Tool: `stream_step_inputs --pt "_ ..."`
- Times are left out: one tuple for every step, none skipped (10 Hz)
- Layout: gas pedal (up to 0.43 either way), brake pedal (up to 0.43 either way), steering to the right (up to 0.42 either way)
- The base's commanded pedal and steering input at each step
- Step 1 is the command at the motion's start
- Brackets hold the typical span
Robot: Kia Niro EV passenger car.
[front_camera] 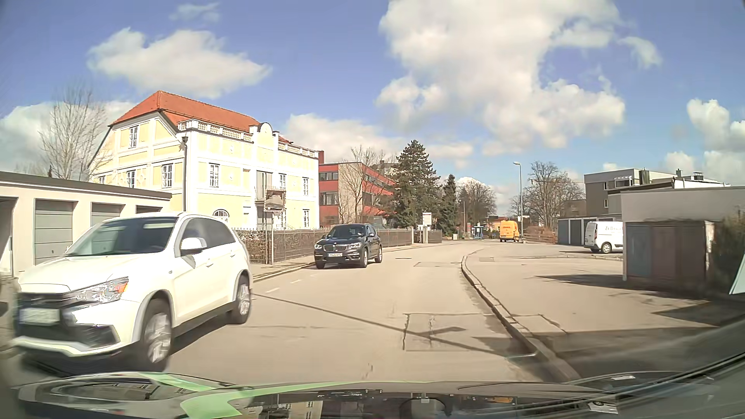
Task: Follow the waypoints while adhering to traffic rules and regulations
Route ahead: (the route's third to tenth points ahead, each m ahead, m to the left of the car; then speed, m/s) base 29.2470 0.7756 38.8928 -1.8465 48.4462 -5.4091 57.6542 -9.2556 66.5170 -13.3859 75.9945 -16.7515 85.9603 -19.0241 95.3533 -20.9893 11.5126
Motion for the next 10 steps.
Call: stream_step_inputs --pt "0.067 0.000 0.027" --pt "0.067 0.000 0.027" --pt "0.067 0.000 0.027" --pt "0.067 0.000 0.028" --pt "0.059 0.000 0.028" --pt "0.059 0.000 0.029" --pt "0.059 0.000 0.030" --pt "0.047 0.000 0.032" --pt "0.039 0.000 0.033" --pt "0.039 0.000 0.035"
